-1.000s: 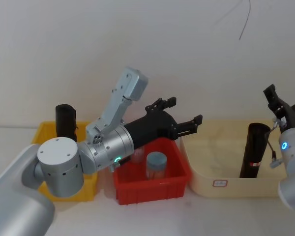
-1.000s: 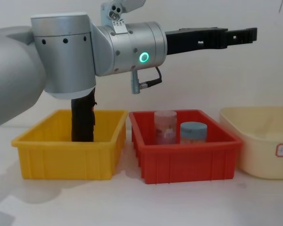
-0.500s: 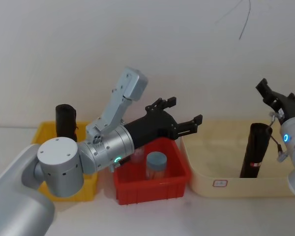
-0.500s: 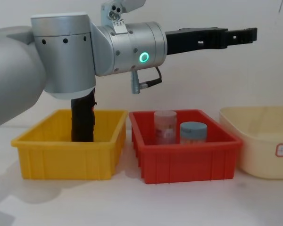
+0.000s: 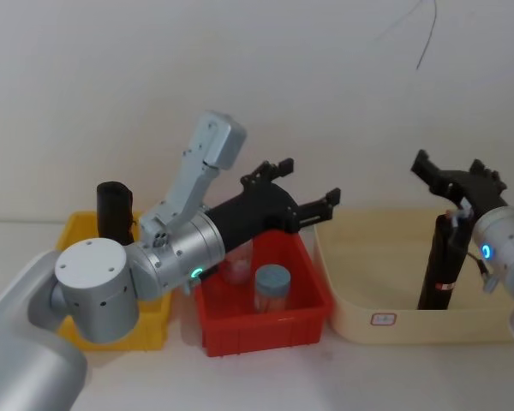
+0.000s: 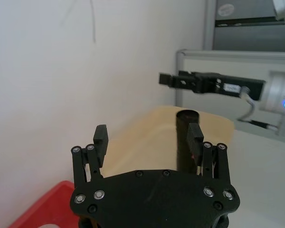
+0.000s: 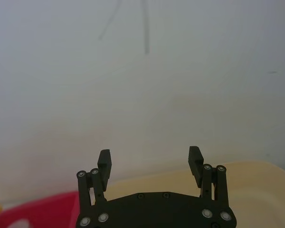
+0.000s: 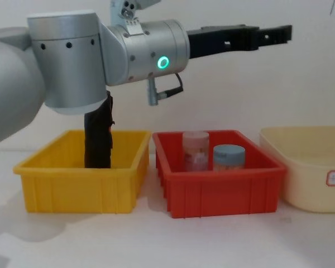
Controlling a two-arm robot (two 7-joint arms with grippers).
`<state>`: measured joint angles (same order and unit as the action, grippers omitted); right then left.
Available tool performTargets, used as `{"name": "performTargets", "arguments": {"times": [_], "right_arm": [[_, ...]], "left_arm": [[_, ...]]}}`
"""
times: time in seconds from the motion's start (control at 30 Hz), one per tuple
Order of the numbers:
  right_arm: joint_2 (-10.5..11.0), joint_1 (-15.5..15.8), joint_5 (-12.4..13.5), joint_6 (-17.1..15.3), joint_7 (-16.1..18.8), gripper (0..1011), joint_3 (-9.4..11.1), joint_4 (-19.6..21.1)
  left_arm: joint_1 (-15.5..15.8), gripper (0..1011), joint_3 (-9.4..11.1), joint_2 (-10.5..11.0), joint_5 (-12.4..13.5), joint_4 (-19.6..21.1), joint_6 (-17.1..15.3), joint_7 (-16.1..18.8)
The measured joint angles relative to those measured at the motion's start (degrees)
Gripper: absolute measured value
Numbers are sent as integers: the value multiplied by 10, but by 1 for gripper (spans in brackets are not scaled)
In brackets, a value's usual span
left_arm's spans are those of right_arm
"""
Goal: Pick up the garbage bag with the one hand and transfer it to the other hand.
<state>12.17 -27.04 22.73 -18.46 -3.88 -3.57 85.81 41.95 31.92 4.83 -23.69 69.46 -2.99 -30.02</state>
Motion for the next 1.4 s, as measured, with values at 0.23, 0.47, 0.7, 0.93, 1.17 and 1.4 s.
{"name": "performTargets", "arguments": {"times": [0.23, 0.47, 0.7, 0.93, 1.17, 1.4], "right_arm": [[19, 9, -17, -20, 28, 1000, -31, 18], [37, 18, -37, -38, 66, 1000, -73, 35], [45, 20, -52, -46, 99, 1000, -112, 43], [45, 19, -64, -48, 133, 1000, -151, 44], [36, 14, -72, -43, 166, 1000, -186, 33], [26, 12, -74, -36, 192, 1000, -208, 13]], "left_arm": [[-12, 1001, -14, 9, 11, 24, 8, 33], [-27, 1002, -33, 21, 26, 55, 16, 73], [-44, 1001, -55, 35, 42, 86, 18, 115], [-64, 1002, -81, 50, 62, 120, 15, 162], [-78, 1002, -102, 61, 78, 144, 6, 198], [-92, 1001, -126, 71, 98, 166, -7, 239]]}}
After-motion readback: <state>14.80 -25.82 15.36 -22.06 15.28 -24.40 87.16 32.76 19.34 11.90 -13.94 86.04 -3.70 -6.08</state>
